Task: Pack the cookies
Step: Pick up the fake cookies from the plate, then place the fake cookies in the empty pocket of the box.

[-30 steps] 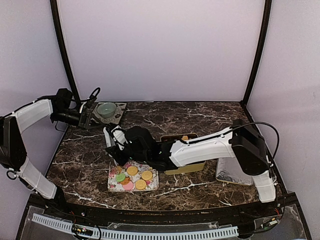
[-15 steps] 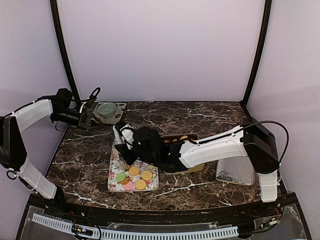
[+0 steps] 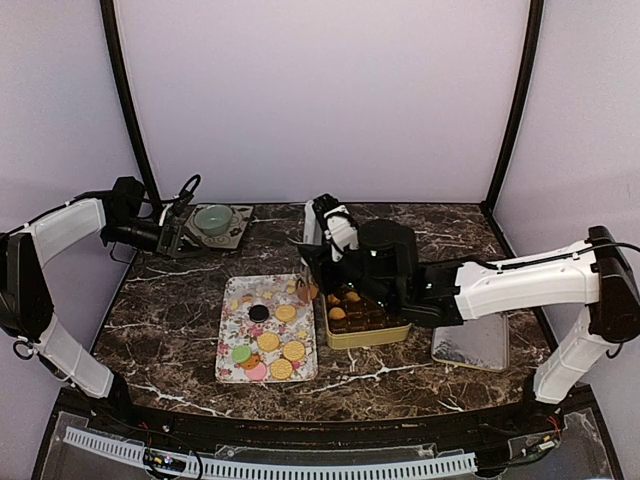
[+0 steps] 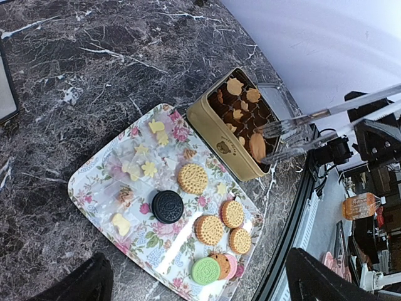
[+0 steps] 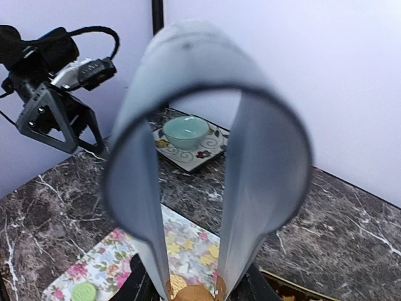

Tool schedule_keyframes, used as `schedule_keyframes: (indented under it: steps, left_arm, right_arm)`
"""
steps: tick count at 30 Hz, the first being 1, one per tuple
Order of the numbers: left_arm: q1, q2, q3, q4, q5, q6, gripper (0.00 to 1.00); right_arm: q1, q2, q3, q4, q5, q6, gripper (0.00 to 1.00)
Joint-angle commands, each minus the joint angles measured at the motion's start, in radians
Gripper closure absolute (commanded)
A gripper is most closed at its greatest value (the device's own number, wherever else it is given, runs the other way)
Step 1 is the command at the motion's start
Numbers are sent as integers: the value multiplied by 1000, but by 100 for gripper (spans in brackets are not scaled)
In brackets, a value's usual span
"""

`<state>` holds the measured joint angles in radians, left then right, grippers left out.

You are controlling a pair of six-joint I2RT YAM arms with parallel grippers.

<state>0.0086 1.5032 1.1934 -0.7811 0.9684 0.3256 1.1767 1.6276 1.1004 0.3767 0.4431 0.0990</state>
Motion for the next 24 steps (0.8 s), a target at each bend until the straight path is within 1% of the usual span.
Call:
schedule_keyframes:
  steps: [1,3,7,17,22,24]
  left_arm:
    - [5,-12,-2,-13,23,3,1]
    - [5,-9,-3,-9,29,0,1]
    - [5,-6,0,-4,37,-7,1]
    - [4,-14,5,-10,36,-2,1]
    - [4,-13,7,-9,38,-3,1]
    - [4,-11,9,-9,38,-5,1]
  right_arm:
    - [-44,-119,-135,-5,89,17,78]
    - [-57,-170,-184,-21,110,25,78]
    - [-81,-209,-242,-42,128,33,77]
    - [-99,-175,-240,-57,142,19,75]
    - [-103,-180,-249,-56,135,28,68]
    - [-103,-179,-246,-55,131,28,61]
